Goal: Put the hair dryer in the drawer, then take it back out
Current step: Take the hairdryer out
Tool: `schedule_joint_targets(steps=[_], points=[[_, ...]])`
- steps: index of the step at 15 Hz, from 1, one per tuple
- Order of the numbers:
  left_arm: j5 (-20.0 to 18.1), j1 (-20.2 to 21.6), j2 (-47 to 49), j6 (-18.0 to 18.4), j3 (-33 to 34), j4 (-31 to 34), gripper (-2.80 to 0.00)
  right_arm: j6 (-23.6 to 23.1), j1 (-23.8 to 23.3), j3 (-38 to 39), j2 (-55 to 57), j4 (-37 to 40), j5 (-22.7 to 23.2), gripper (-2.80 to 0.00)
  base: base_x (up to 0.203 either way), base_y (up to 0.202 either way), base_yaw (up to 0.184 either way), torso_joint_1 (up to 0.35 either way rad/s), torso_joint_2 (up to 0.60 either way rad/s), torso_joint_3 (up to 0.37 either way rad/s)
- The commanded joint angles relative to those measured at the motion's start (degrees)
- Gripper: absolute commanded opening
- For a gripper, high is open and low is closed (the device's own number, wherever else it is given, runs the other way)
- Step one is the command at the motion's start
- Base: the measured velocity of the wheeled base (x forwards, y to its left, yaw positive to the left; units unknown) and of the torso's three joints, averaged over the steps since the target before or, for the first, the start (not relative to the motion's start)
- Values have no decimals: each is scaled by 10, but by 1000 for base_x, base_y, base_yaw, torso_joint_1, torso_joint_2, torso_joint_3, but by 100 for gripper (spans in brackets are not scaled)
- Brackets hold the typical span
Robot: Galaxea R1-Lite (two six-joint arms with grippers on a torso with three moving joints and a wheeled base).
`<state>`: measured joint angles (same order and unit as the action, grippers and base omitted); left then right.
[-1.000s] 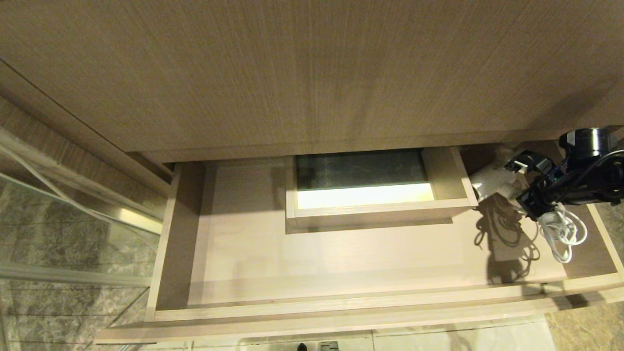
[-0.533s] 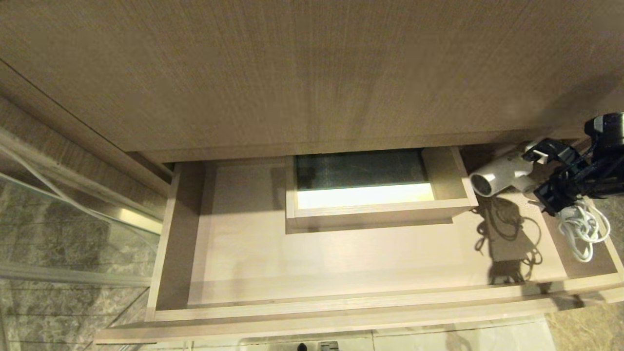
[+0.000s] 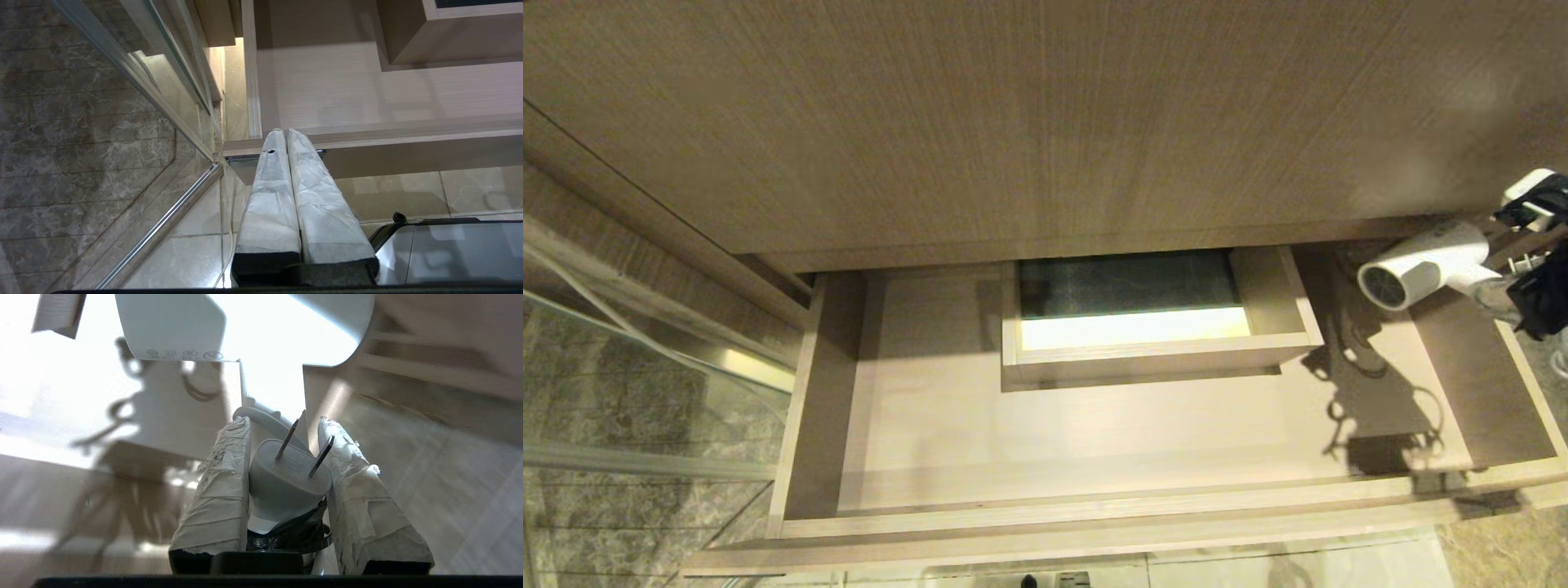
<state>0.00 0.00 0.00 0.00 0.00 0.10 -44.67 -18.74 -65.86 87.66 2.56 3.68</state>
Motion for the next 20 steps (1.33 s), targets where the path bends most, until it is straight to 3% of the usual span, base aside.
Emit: schedule_joint_targets(steps=[1,4,7,10,13,20], points=[[0,0,0,0,0,0,-280,-2,-7,33,-97,0,1,-280,0,0,0,0,0,0],[0,0,0,0,0,0,-280,7,-15,75,-162,6,1,-280,0,0,0,0,0,0],[0,0,0,0,-1,0,-280,51,-19,110,-222,13,3,-280,0,0,0,0,0,0],[0,0,0,0,0,0,-280,114,-19,141,-290,55,0,-280,0,0,0,0,0,0],[0,0,0,0,0,0,-280,189,-18,125,-292,85,1,-280,0,0,0,0,0,0],[0,0,0,0,0,0,-280,192,-16,98,-343,117,20,-280,0,0,0,0,0,0]])
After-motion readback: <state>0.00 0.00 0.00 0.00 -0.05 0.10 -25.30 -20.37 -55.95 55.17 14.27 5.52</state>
